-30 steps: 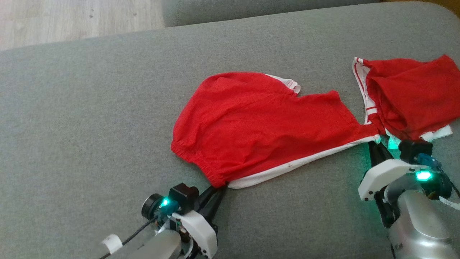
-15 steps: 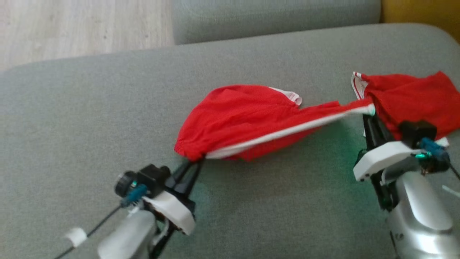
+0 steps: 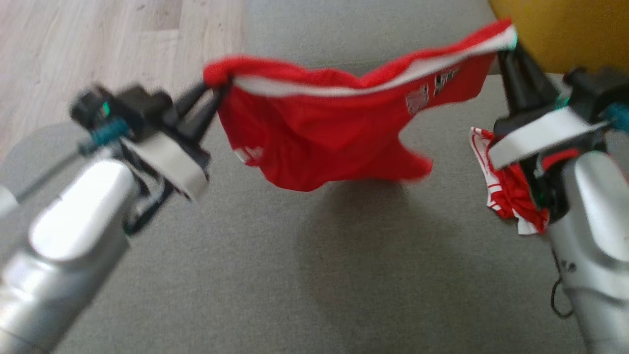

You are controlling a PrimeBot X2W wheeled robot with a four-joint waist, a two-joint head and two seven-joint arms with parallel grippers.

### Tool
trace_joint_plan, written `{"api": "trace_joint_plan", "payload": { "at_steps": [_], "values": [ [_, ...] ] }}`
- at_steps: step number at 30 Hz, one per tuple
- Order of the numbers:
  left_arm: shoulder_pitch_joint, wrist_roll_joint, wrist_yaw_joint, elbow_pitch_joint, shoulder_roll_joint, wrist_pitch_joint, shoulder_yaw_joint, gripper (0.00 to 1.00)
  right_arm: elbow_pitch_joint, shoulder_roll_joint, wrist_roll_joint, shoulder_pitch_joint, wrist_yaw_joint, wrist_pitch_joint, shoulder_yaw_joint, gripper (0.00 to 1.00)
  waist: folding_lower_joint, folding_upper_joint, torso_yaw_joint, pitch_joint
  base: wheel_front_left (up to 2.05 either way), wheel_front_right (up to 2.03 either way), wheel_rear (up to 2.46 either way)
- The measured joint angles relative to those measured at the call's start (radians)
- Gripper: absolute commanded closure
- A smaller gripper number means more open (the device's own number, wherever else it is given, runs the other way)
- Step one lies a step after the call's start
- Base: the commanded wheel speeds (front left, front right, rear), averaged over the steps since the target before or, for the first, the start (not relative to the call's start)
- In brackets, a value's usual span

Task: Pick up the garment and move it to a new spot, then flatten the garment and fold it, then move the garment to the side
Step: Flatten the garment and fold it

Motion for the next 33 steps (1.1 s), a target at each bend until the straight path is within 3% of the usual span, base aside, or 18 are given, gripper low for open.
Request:
{"api": "trace_joint_plan", "payload": {
  "at_steps": [6, 12, 20, 26, 29, 33],
  "values": [
    [-0.095, -0.034, 0.000, -0.093, 0.075, 0.066, 0.008, 1.00, -0.120, -0.004, -0.002, -0.028, 0.000, 0.051, -0.027, 1.00, 0.0000, 0.0000, -0.015, -0.030, 0.00, 0.00, 0.00],
    [-0.013, -0.162, 0.040, -0.245, 0.129, 0.153, 0.050, 1.00, -0.273, 0.009, -0.032, 0.083, 0.000, 0.151, -0.072, 1.00, 0.0000, 0.0000, -0.023, -0.016, 0.00, 0.00, 0.00],
    [-0.016, -0.183, 0.043, -0.244, 0.156, 0.208, 0.054, 1.00, -0.255, 0.015, -0.030, 0.018, 0.000, 0.222, -0.060, 1.00, 0.0000, 0.0000, -0.032, 0.073, 0.00, 0.00, 0.00],
    [-0.323, -0.167, 0.008, -0.016, 0.102, 0.185, 0.059, 1.00, 0.014, 0.006, -0.053, -0.402, 0.000, 0.164, 0.013, 1.00, 0.0004, 0.0000, -0.046, 0.220, 0.00, 0.00, 0.00],
    [-0.480, -0.140, 0.002, 0.123, 0.061, 0.098, 0.069, 1.00, 0.191, 0.016, -0.093, -0.602, 0.000, 0.073, 0.013, 1.00, 0.0006, 0.0000, -0.055, 0.294, 0.00, 0.00, 0.00],
    [-0.612, -0.102, -0.001, 0.265, 0.013, -0.059, 0.069, 1.00, 0.382, 0.060, -0.151, -0.743, 0.000, -0.071, -0.047, 1.00, 0.0007, -0.0001, -0.061, 0.375, 0.00, 0.00, 0.00]
  ]
}}
